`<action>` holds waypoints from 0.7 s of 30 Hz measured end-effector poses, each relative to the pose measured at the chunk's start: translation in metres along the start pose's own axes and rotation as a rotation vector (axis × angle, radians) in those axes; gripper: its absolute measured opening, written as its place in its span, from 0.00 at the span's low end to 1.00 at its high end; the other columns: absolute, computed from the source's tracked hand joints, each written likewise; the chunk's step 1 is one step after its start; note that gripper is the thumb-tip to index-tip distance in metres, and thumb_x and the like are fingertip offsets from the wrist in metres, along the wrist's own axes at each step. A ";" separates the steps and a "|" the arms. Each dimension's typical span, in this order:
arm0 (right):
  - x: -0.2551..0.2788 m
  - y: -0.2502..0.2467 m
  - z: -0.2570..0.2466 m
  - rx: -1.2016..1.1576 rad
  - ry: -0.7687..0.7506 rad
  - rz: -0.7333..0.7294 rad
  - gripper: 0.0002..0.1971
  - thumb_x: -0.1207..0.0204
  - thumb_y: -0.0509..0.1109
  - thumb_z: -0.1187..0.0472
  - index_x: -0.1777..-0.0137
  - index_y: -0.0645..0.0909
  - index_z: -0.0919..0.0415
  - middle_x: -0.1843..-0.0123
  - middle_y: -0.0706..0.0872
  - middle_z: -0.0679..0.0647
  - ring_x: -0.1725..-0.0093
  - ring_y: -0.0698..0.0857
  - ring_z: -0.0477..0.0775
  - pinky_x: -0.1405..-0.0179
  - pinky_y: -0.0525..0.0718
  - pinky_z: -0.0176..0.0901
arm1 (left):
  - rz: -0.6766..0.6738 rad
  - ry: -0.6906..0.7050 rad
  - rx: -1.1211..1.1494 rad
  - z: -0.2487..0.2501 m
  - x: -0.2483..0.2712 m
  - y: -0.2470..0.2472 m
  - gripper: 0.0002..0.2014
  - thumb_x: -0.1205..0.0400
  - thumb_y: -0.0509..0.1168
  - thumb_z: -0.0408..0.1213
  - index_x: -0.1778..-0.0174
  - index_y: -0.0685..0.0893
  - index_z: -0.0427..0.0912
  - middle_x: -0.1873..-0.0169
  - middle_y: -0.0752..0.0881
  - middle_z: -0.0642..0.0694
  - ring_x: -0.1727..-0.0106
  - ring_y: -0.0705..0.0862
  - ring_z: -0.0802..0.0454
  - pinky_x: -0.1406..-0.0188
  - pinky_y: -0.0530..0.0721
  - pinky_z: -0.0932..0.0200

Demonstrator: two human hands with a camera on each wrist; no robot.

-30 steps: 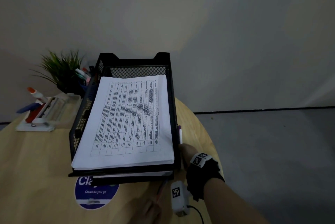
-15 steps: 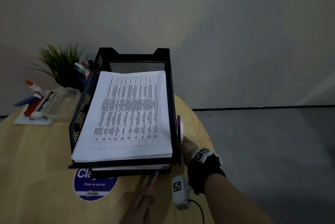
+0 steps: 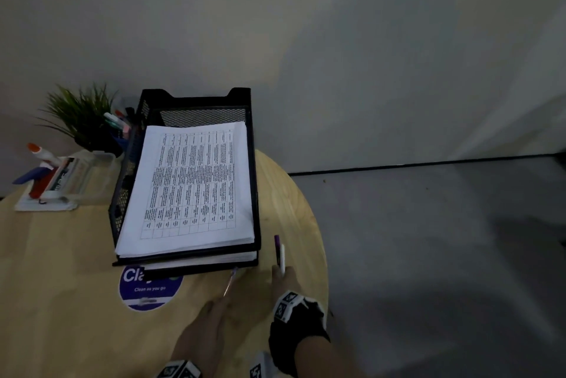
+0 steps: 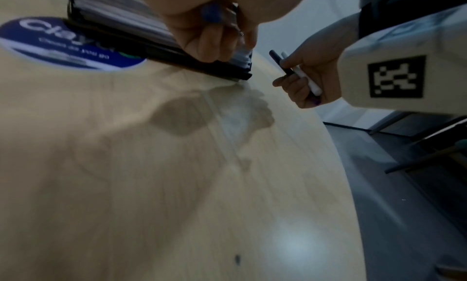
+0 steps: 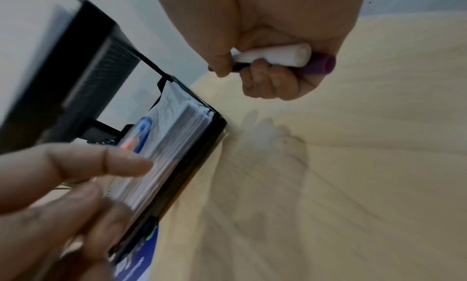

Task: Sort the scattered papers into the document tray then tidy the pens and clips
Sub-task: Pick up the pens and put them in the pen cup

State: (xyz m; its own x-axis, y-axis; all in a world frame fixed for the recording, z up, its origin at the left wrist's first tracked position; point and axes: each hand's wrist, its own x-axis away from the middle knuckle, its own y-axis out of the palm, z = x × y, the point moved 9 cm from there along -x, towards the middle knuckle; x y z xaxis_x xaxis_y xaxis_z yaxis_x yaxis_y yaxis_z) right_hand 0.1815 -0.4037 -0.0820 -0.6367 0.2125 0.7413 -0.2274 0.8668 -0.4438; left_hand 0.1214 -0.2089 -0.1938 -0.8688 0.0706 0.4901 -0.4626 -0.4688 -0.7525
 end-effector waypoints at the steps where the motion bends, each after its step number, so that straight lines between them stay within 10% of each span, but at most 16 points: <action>1: 0.008 -0.002 0.000 -0.020 -0.019 0.004 0.23 0.13 0.50 0.50 0.27 0.67 0.65 0.63 0.69 0.45 0.38 0.80 0.58 0.45 0.73 0.43 | 0.023 0.028 0.037 0.015 0.009 -0.017 0.15 0.19 0.55 0.49 0.37 0.66 0.65 0.43 0.77 0.56 0.53 0.82 0.56 0.59 0.80 0.65; 4: 0.032 -0.025 -0.015 -0.075 -0.093 0.095 0.20 0.14 0.47 0.46 0.34 0.70 0.58 0.65 0.72 0.50 0.59 0.80 0.59 0.56 0.73 0.43 | 0.041 0.092 0.057 0.066 0.037 -0.075 0.10 0.17 0.57 0.42 0.43 0.71 0.61 0.46 0.78 0.53 0.54 0.80 0.55 0.58 0.79 0.63; 9: 0.074 -0.071 -0.076 -0.155 -0.298 0.251 0.16 0.14 0.46 0.49 0.42 0.69 0.59 0.68 0.75 0.53 0.66 0.77 0.58 0.63 0.72 0.44 | 0.115 0.188 0.296 0.130 0.078 -0.170 0.09 0.14 0.54 0.39 0.51 0.68 0.62 0.53 0.78 0.53 0.55 0.80 0.55 0.53 0.77 0.58; 12: 0.093 -0.079 -0.126 -0.083 -0.399 0.278 0.11 0.14 0.49 0.53 0.50 0.66 0.59 0.71 0.70 0.52 0.72 0.71 0.53 0.66 0.69 0.43 | 0.235 0.194 0.457 0.137 0.089 -0.230 0.12 0.13 0.52 0.44 0.37 0.68 0.66 0.41 0.81 0.55 0.41 0.82 0.55 0.45 0.81 0.60; 15: 0.104 -0.068 -0.176 -0.046 -0.469 0.242 0.10 0.14 0.51 0.58 0.57 0.65 0.60 0.72 0.68 0.52 0.74 0.67 0.49 0.69 0.64 0.42 | 0.361 0.156 0.478 0.124 0.088 -0.275 0.23 0.13 0.48 0.44 0.20 0.57 0.55 0.53 0.86 0.44 0.71 0.82 0.56 0.76 0.71 0.68; 17: 0.105 -0.055 -0.202 -0.035 -0.491 0.212 0.10 0.14 0.52 0.59 0.55 0.67 0.62 0.71 0.68 0.53 0.74 0.68 0.49 0.68 0.66 0.41 | 0.416 0.113 0.491 0.108 0.088 -0.305 0.23 0.14 0.47 0.48 0.20 0.56 0.57 0.61 0.85 0.44 0.80 0.73 0.58 0.78 0.66 0.66; 21: 0.120 -0.032 -0.249 -0.003 -0.507 0.139 0.18 0.13 0.50 0.54 0.29 0.66 0.62 0.51 0.81 0.61 0.53 0.82 0.59 0.57 0.73 0.42 | 0.502 -0.028 0.546 0.059 0.080 -0.358 0.24 0.15 0.46 0.53 0.26 0.70 0.49 0.42 0.85 0.43 0.45 0.84 0.43 0.56 0.74 0.58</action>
State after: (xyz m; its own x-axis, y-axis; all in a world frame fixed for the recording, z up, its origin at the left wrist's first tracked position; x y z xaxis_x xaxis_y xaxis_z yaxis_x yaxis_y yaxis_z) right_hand 0.2960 -0.2934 0.1465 -0.9376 0.0812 0.3382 -0.1137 0.8474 -0.5187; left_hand 0.2285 -0.0875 0.1409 -0.9444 -0.2863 0.1616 0.1489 -0.8106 -0.5663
